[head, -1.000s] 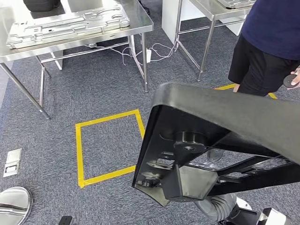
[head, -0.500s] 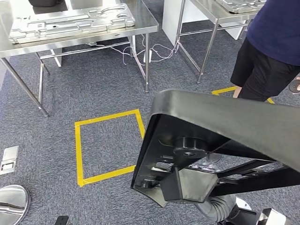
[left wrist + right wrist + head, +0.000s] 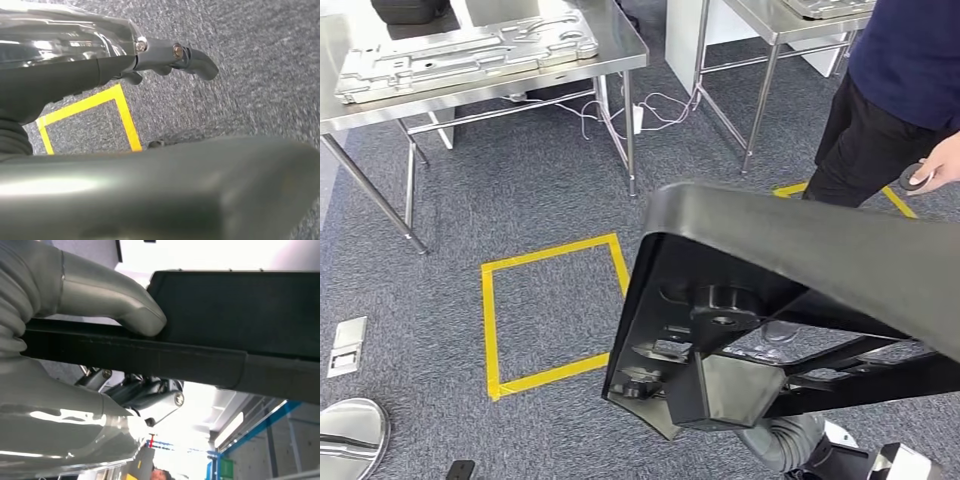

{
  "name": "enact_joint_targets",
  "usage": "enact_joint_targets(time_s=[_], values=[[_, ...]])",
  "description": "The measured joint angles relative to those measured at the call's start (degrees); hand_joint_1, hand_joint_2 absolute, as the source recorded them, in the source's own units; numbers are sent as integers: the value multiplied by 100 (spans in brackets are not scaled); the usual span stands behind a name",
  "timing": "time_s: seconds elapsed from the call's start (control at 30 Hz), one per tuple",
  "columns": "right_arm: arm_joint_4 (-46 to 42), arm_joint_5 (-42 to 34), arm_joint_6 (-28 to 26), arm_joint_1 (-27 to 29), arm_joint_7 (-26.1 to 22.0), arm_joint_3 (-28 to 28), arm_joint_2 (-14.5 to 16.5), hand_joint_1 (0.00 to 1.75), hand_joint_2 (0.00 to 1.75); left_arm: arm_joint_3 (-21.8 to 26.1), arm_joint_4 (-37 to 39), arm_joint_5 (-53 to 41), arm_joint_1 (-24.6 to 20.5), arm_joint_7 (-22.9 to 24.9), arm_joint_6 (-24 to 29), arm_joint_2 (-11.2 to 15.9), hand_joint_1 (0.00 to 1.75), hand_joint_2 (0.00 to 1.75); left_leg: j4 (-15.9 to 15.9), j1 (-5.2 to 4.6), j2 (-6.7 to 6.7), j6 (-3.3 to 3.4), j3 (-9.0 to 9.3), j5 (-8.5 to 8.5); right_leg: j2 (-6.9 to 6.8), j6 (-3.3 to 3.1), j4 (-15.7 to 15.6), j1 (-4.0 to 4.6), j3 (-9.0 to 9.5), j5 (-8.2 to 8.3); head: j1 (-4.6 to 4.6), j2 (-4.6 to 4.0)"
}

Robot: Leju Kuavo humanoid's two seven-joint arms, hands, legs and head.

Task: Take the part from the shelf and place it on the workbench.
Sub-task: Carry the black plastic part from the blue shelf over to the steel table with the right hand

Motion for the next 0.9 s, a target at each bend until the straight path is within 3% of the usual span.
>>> enact_joint_targets(time_s=[0.07,0.1,0.13,0.17,0.23,0.3,0.43,0.5,0.57,0.6,0.63,0.67,0.73,0.77,0.8,0.9], values=[[0,0,0,3,1,0,1,175,175,1,0,0,10,1,0,0,0,175,758,19,0,-36,-341,-319,-9,-13,3,2,-8,0,1,0],[0,1,0,4,1,0,1,175,175,1,0,0,16,1,0,0,0,175,961,21,0,-42,-435,-352,-10,-12,4,2,-6,-1,1,0],[0,1,0,4,1,0,1,175,175,1,0,0,20,2,0,-1,0,175,940,22,0,-39,-428,-269,-9,-10,5,2,0,-3,1,0],[0,1,0,3,1,0,1,175,175,1,0,0,21,1,0,-1,0,175,682,22,0,-25,-310,-84,-6,-4,5,2,13,-7,1,0],[0,1,0,1,1,0,1,175,175,1,0,0,15,1,0,0,0,175,-124,11,-3,22,55,323,4,19,8,11,32,-22,1,0],[0,1,0,0,0,0,1,175,175,1,0,0,7,0,0,2,0,175,-593,-10,-7,65,251,458,13,60,18,24,15,-27,2,0],[-2,1,0,-4,0,1,0,175,175,1,0,0,12,1,0,2,0,175,-682,-4,-2,150,260,463,16,181,78,15,-16,-92,4,0],[-3,1,0,-6,0,0,-2,175,175,1,0,0,7,-1,2,3,0,175,-709,19,10,203,266,486,18,218,533,11,-202,-392,5,0],[-1,1,0,0,0,0,-3,175,175,1,0,0,9,-1,3,5,0,175,-708,14,18,219,262,485,18,240,1306,11,-550,-743,5,0],[1,1,0,4,0,0,-3,175,175,1,0,0,12,0,3,5,0,175,-707,12,21,221,263,484,18,249,1568,11,-670,-808,5,0],[2,1,0,6,0,0,-3,175,175,1,0,0,13,1,2,4,0,175,-706,11,22,220,267,483,18,255,1616,11,-691,-755,5,0],[4,1,0,6,0,0,-2,175,175,1,0,0,12,1,1,4,0,175,-705,12,20,217,277,479,17,259,1407,11,-592,-591,5,0],[4,1,0,2,0,0,-1,175,175,1,0,0,9,2,0,3,0,175,-697,6,16,194,295,462,14,248,606,13,-216,-190,5,0],[4,1,0,0,1,0,-1,175,175,1,0,0,7,2,0,3,0,175,-685,-6,13,175,291,451,16,230,274,16,-73,-71,4,0],[3,1,0,1,1,0,-2,175,175,1,0,0,8,2,0,3,0,175,-675,-18,12,153,281,445,21,208,86,21,0,-23,3,0],[2,1,0,4,2,0,-2,175,175,1,0,0,4,2,0,4,0,175,-657,-20,10,94,265,431,31,114,19,29,0,-25,1,0]])
